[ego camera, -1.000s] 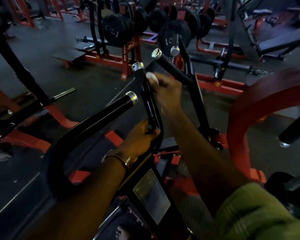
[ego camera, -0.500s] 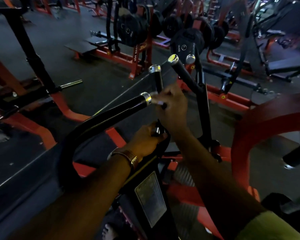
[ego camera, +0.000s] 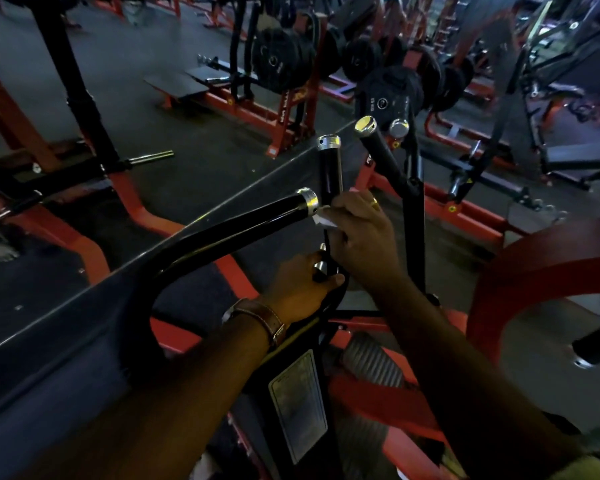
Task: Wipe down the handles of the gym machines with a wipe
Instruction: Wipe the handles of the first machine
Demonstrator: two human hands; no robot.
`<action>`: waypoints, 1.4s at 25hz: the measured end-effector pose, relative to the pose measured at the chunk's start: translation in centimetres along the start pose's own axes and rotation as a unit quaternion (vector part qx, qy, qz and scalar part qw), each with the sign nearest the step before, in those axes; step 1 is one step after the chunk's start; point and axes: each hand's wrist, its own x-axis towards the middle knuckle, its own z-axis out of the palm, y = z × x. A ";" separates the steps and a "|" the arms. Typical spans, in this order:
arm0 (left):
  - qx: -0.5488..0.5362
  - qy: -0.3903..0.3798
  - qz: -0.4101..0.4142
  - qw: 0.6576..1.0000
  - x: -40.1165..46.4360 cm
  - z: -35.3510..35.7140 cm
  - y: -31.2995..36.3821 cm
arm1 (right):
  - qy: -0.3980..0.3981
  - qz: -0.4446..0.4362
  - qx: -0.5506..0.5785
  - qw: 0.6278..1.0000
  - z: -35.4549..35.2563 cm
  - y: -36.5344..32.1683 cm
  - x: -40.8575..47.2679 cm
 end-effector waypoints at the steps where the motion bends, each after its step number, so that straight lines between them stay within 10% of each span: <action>1: 0.008 0.004 0.000 1.000 0.0 -0.1 0.1 | 0.013 0.012 0.013 1.000 -0.1 0.0 -0.2; 5: 0.024 0.001 0.001 1.000 -0.2 -0.2 0.4 | 0.123 0.157 0.110 0.974 0.4 0.7 6.3; 10: 0.009 0.002 0.005 1.000 -0.3 -0.2 0.5 | 0.088 0.382 0.367 0.844 0.9 0.7 3.6; 17: -0.031 0.000 -0.023 0.999 -0.5 -0.1 1.1 | -0.051 0.556 0.700 0.445 1.9 2.1 8.0; 22: -0.077 -0.001 -0.035 0.996 -0.4 -0.2 0.5 | -0.136 0.568 0.759 0.287 3.5 1.7 3.7; 26: -0.080 -0.004 -0.038 0.996 -0.3 -0.2 0.4 | -0.179 0.476 0.767 0.392 3.9 2.4 0.6; 35: -0.085 -0.011 -0.052 0.995 -0.4 -0.3 0.5 | -0.145 0.508 0.705 0.473 3.2 3.6 0.2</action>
